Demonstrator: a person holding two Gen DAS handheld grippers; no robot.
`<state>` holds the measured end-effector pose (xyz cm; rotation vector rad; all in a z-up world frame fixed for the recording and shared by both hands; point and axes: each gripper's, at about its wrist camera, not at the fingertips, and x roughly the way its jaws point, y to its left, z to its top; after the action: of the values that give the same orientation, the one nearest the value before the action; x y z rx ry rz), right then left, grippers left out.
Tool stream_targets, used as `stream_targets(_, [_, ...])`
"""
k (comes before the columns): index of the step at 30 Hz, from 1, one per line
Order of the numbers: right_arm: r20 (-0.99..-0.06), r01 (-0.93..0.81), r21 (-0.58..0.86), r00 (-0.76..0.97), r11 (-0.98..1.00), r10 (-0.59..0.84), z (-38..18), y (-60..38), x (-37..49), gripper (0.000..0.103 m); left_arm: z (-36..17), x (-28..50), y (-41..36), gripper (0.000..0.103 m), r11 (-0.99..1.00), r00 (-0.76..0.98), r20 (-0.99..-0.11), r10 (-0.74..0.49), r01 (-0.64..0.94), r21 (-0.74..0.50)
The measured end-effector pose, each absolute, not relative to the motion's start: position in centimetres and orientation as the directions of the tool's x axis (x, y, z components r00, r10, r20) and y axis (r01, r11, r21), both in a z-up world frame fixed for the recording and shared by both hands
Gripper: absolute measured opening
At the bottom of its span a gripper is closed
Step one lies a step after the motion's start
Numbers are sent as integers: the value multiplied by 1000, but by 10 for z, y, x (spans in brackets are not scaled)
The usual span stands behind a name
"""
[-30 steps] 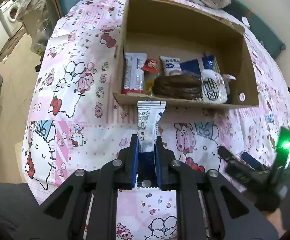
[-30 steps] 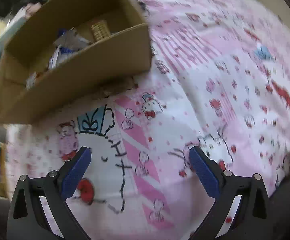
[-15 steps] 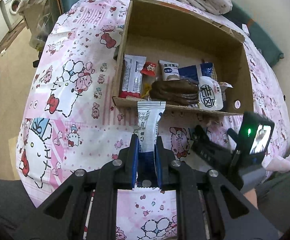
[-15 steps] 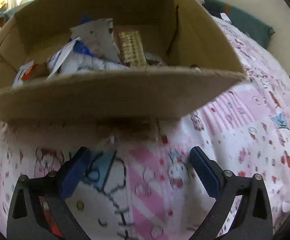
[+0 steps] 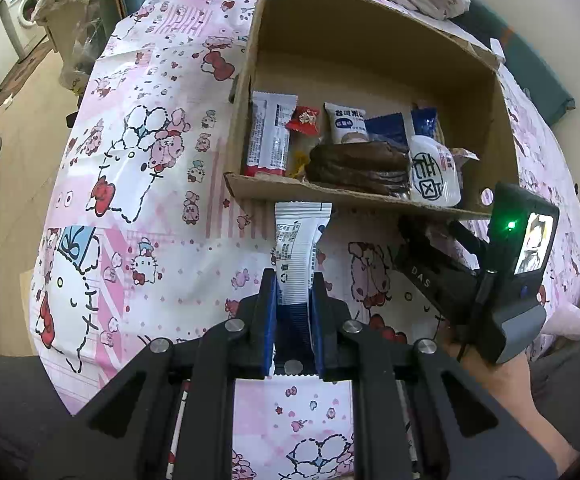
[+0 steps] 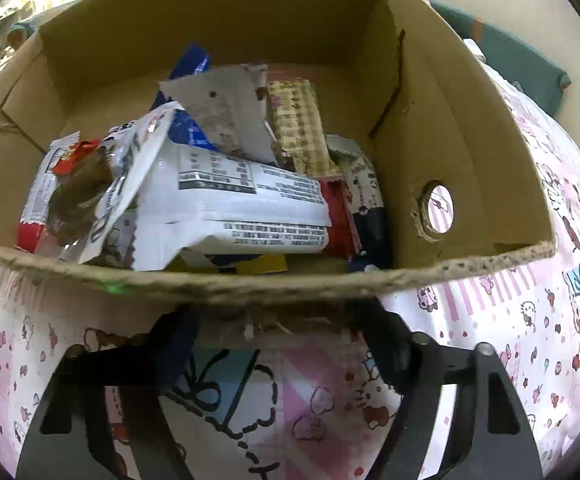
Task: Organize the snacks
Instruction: 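Hold the white-blue packet in the left tool while the right tool grasps the clear wrapped snack, then carry the white-blue packet and clear wrapped snack over the box and lower them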
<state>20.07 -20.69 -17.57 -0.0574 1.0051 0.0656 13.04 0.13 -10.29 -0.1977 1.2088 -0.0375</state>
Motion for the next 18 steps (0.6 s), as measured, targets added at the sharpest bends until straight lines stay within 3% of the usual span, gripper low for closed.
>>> stream_targets(7, [-843,-101,-25,537,995,33,-175,-190,187,63,-103,130,2,13,982,356,-925,-134,-78,-172])
stream_targets(18, [-853,-124,-29,520,992,40,-165,-169,143,60,-99,128,3,13,983,371,-920,-123,-79,-164])
